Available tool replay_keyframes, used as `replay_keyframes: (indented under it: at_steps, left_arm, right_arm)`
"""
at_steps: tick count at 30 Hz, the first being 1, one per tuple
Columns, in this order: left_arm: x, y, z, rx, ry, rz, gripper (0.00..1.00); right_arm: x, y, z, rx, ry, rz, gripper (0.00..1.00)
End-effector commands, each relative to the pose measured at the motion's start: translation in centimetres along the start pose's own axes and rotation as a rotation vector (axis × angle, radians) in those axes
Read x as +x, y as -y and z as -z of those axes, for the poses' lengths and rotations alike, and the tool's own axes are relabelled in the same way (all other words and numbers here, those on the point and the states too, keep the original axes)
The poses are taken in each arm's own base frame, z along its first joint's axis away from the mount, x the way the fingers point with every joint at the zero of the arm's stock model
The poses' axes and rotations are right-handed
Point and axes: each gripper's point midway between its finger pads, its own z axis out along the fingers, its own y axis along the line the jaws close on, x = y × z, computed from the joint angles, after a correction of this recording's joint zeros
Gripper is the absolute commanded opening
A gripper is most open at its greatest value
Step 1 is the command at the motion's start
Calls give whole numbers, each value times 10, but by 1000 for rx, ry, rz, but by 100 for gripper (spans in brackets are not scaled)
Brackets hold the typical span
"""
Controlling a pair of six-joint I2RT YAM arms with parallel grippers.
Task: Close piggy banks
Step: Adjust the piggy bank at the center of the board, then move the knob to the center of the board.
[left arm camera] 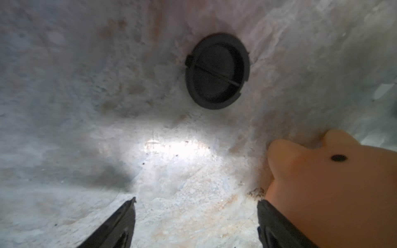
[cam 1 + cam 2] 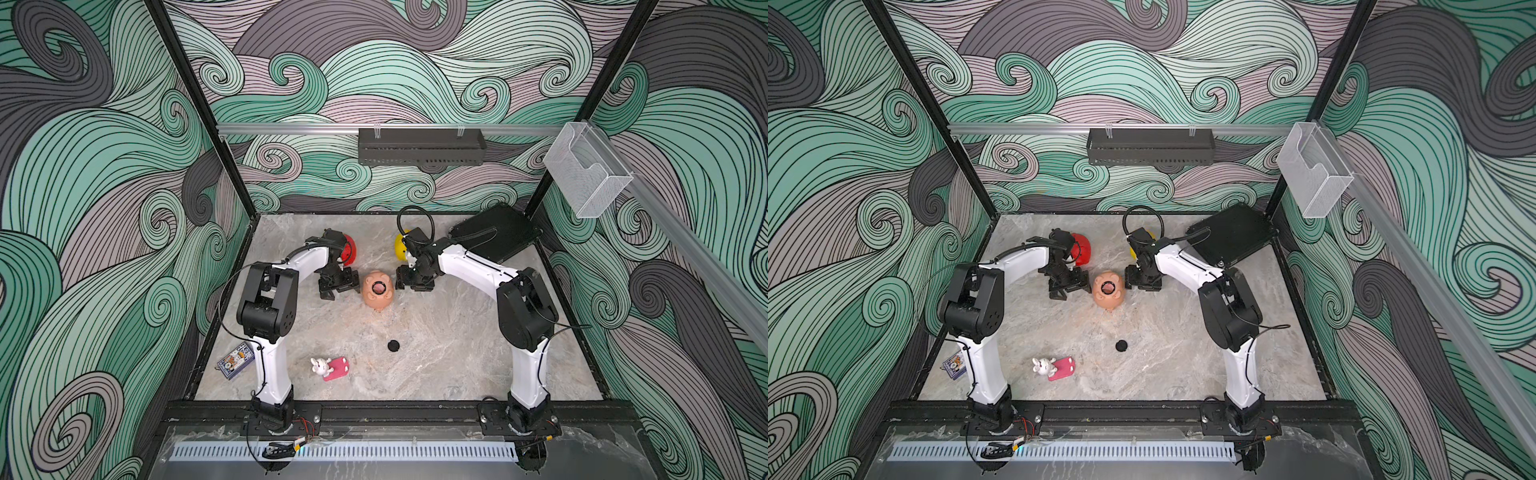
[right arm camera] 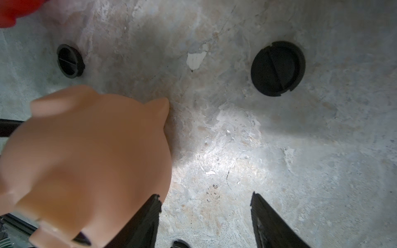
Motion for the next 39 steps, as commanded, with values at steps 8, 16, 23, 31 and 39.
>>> replay_keyframes:
  at_steps: [8,16,23,31,39]
  left_arm:
    - [23,-12,51,31,63,11,89]
    - [43,-21,82,50,157,26,89]
    - [68,-34,89,48,166,39,89]
    - [72,-49,85,35,181,62,89]
    - [68,-60,89,27,198,49,89]
  right_arm:
    - [11,9,40,-3,66,1,69]
    - [44,18,55,-14,57,-20,64]
    - [75,16,58,-33,58,-11,53]
    - [106,-14,31,-85,1,1,39]
    - [131,-46,5,-96,-80,57,27]
